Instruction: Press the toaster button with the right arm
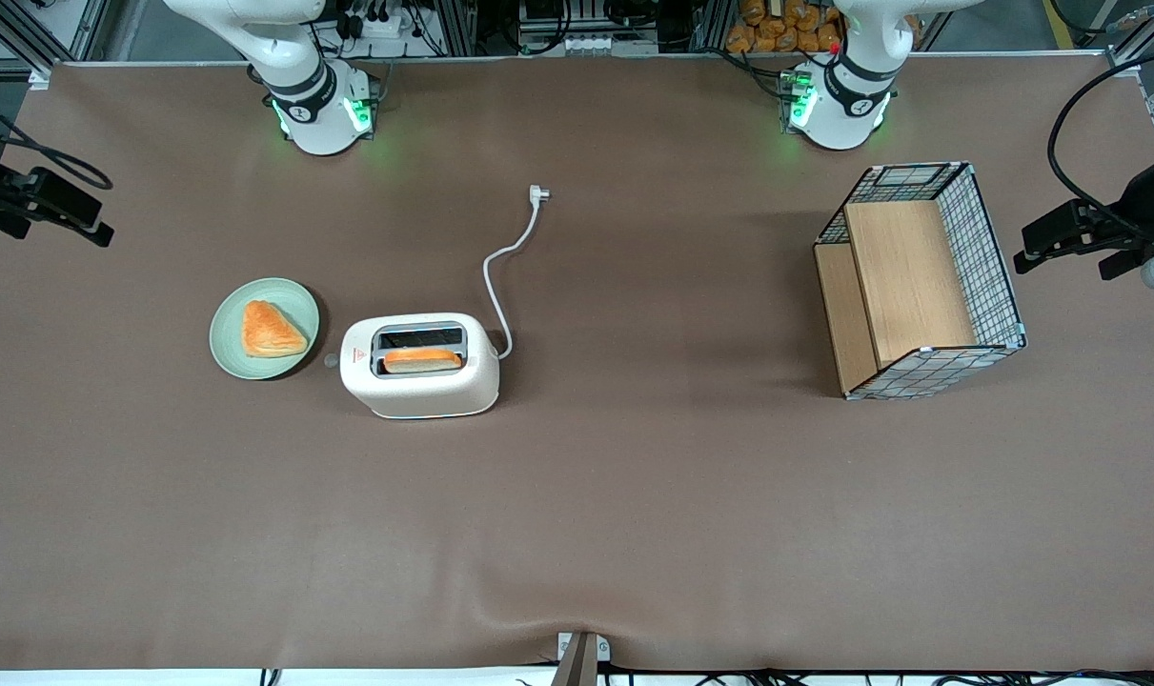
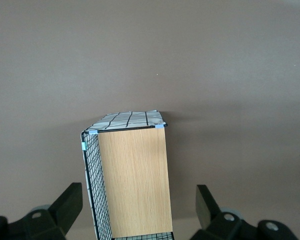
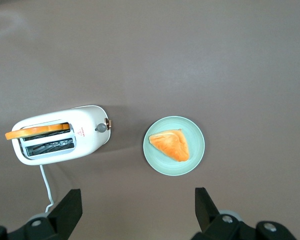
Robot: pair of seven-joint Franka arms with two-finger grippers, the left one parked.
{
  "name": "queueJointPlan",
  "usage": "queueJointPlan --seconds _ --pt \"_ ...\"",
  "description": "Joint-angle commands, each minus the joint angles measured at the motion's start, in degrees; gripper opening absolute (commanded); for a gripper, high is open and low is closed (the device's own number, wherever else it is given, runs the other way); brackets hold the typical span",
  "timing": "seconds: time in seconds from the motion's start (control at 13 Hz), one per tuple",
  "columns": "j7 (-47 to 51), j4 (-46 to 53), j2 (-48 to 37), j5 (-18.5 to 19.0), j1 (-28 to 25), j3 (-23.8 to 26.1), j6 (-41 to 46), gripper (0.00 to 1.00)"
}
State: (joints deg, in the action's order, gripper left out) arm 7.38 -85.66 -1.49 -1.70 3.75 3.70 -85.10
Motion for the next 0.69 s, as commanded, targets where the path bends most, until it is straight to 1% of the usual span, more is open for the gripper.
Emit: queueJointPlan --seconds 0.0,0.31,0.62 --pt "0.8 0.0 -0.5 1.7 0.6 0.3 0.1 1.00" --pt "0.7 1.2 0.0 1.3 0.6 0.1 0.7 1.00" --pt "-1.0 1.4 0.2 1.8 0.6 -0.7 0.6 1.00"
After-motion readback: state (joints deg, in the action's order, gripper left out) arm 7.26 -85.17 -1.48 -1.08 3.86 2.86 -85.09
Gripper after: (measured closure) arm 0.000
